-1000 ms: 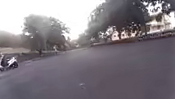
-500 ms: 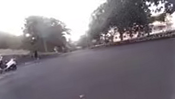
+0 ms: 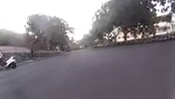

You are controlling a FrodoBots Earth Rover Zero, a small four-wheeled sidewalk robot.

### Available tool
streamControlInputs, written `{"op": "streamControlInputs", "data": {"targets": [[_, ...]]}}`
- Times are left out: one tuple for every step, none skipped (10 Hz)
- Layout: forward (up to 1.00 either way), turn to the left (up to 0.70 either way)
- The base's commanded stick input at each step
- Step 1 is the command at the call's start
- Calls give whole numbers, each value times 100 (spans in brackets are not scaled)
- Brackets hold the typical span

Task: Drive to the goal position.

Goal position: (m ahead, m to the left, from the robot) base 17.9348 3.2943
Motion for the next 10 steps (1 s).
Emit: {"op": "streamControlInputs", "data": {"targets": [[70, 0], [70, 0], [70, 0], [70, 0], [70, 0], [70, 0], [70, 0], [70, 0], [70, 0], [69, 0]]}}
